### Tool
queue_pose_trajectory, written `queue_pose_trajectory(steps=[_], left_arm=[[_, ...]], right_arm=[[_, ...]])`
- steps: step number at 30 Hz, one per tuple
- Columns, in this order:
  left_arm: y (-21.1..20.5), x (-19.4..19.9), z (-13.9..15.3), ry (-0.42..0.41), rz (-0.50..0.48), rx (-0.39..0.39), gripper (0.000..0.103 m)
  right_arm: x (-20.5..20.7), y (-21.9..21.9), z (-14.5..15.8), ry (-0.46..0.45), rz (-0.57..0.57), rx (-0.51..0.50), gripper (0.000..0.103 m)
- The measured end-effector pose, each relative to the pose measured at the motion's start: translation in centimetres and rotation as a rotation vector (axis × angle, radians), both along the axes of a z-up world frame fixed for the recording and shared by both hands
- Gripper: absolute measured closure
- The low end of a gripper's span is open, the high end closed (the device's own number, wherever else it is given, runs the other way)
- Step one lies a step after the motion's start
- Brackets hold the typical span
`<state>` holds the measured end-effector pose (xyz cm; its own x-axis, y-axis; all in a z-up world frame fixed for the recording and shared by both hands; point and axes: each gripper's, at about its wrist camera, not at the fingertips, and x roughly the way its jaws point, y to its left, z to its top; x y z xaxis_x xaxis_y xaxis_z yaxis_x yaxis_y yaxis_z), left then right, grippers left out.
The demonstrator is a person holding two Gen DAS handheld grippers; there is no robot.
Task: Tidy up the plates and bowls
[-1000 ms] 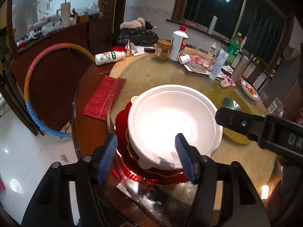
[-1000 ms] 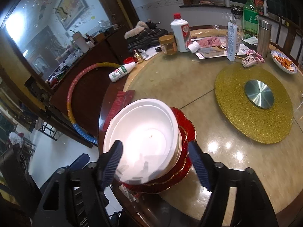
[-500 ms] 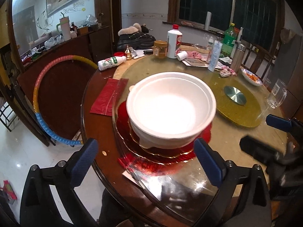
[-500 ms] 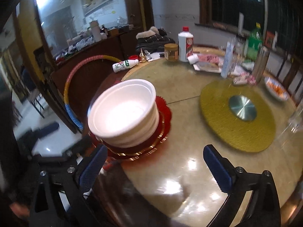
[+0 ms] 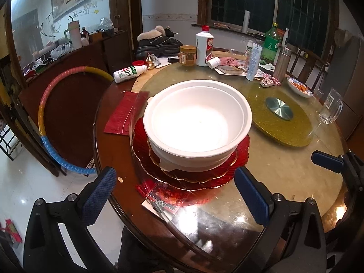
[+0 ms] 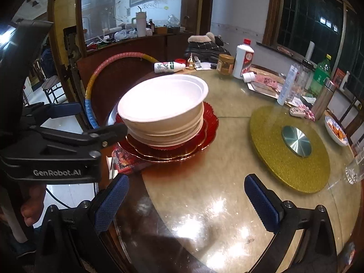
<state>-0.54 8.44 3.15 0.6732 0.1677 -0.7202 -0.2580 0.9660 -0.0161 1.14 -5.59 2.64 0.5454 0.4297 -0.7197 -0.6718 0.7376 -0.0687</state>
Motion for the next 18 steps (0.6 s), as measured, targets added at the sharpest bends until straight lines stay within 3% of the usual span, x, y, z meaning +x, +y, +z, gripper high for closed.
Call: queue_pose_trajectory(steps=[8, 18], left_arm=[[0.8, 0.7, -1.1, 0.044, -0.032, -0.104, 0.000], [0.7, 1.0, -1.2, 0.051, -0.031, -0.079, 0.000]], right_arm=[[-0.3, 0.8, 0.1, -0.019, 0.027, -0.024, 0.001], [-0.1, 1.7, 0.1, -0.025, 0.035, -0.039, 0.001]])
